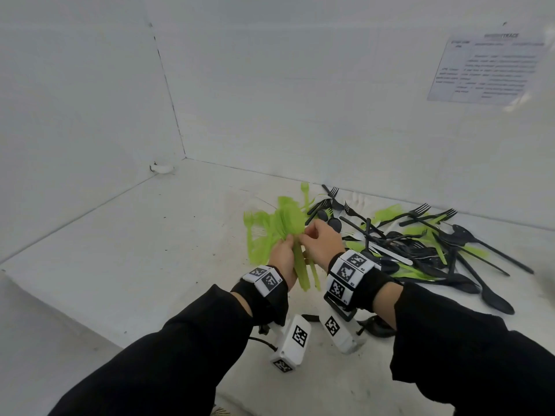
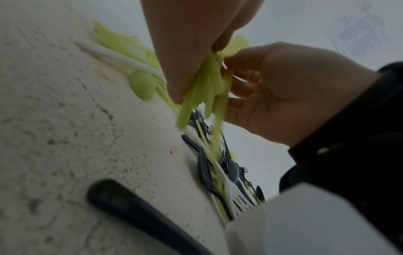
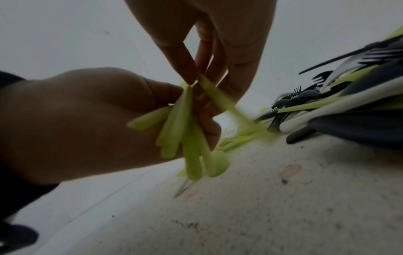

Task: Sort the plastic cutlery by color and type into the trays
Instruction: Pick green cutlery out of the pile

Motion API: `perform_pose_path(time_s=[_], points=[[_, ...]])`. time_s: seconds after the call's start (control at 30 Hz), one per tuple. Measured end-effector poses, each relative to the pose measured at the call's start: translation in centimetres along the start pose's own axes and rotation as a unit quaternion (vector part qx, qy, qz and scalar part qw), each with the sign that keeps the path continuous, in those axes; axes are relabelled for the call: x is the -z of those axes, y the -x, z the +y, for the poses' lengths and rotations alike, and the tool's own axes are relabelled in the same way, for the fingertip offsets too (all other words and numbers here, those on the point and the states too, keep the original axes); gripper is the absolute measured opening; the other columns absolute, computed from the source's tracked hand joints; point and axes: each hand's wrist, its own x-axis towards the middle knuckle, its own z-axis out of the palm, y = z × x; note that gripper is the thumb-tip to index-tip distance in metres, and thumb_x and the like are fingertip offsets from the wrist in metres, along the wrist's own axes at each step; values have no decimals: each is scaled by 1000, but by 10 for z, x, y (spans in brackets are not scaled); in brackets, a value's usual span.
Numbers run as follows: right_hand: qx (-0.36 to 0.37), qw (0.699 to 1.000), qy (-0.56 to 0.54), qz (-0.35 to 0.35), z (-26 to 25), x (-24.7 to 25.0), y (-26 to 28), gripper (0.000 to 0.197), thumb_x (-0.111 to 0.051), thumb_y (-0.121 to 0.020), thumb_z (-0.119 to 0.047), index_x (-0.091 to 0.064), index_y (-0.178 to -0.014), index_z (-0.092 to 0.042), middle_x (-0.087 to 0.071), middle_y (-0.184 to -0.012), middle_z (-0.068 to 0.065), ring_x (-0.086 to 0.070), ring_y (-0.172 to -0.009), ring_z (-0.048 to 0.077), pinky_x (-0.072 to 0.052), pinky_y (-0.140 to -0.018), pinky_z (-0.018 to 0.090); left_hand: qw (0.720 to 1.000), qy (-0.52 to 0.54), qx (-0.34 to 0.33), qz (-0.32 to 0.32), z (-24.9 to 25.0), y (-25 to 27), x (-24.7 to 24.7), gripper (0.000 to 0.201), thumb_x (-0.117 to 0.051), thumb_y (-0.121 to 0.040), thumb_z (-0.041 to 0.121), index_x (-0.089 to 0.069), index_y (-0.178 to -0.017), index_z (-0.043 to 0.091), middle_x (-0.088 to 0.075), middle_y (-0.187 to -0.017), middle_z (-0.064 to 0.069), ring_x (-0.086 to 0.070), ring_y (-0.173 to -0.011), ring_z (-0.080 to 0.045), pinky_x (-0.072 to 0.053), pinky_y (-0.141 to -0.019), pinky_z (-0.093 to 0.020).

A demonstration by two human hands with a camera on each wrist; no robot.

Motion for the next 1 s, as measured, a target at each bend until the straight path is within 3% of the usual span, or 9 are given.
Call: perform_pose_path(time_s=[0.07,0.13,0.27,0.37,0.47,0.6,0.8,0.9,1.0], points=[[-5,1000,-27,-2,-1,1,0,20,-57,-86,-9,-44,-74,-19,-62,-86,13,-60,-64,29,-59,-65,39,1000,-20,-10,7,-3,-1,0,31,-27,-103,26,-44,-123,9,-58,-88,-9,-57,-58,-15,-43,-40,-19],[13,1000,-7,10,0,1,1,18,-59,-86,-12,-47,-75,-18,-60,-78,6,-64,-72,33,-56,-74,48,999,-31,-22,-11,-4,-1,-1,32,-25,-104,24,-47,-119,7,-57,-91,-9,-55,-64,-16,-45,-43,-21],[45,998,26,27,3,1,1,8,-61,-86,-13,-55,-81,-12,-53,-70,-3,-56,-74,21,-50,-83,36,997,-66,-37,-24,-9,1,-5,32,-22,-104,20,-52,-101,12,-58,-88,-8,-56,-74,-18,-45,-65,-31],[69,995,59,31,2,4,4,12,-56,-87,-10,-60,-94,-1,-60,-86,7,-49,-79,14,-33,-67,14,996,-76,-53,-15,-9,1,-8,29,-26,-104,17,-54,-98,12,-61,-87,-7,-58,-75,-16,-49,-67,-29],[49,996,46,65,4,5,-1,17,-55,-87,-11,-58,-100,0,-59,-88,10,-49,-80,16,-32,-65,17,996,-64,-66,-19,-8,3,-12,28,-28,-103,15,-52,-88,15,-60,-83,-6,-56,-73,-17,-46,-66,-31],[38,996,45,69,10,5,-7,15,-55,-88,-13,-58,-98,-2,-62,-94,13,-50,-82,17,-41,-77,26,997,-48,-62,-7,-10,1,-18,22,-31,-103,16,-51,-96,10,-60,-97,-13,-59,-82,-21,-49,-75,-36],[51,997,34,44,16,8,-7,17,-58,-89,-15,-62,-99,-2,-65,-99,9,-49,-86,11,-32,-72,12,999,-23,-34,1,-15,-1,-20,39,-30,-103,20,-39,-137,3,-54,-131,-19,-56,-114,-28,-52,-75,-30],[52,997,41,41,17,11,-6,19,-57,-89,-15,-63,-103,-3,-66,-103,8,-48,-85,10,-31,-72,10,999,-15,-39,-8,-17,0,-22,38,-30,-103,17,-38,-137,2,-53,-132,-20,-58,-108,-27,-53,-75,-31],[67,995,55,49,19,14,-4,17,-57,-89,-13,-62,-102,-3,-66,-102,8,-49,-84,10,-39,-80,18,997,-37,-58,-19,-18,1,-23,33,-29,-103,13,-45,-129,2,-57,-123,-21,-60,-91,-24,-52,-71,-34]])
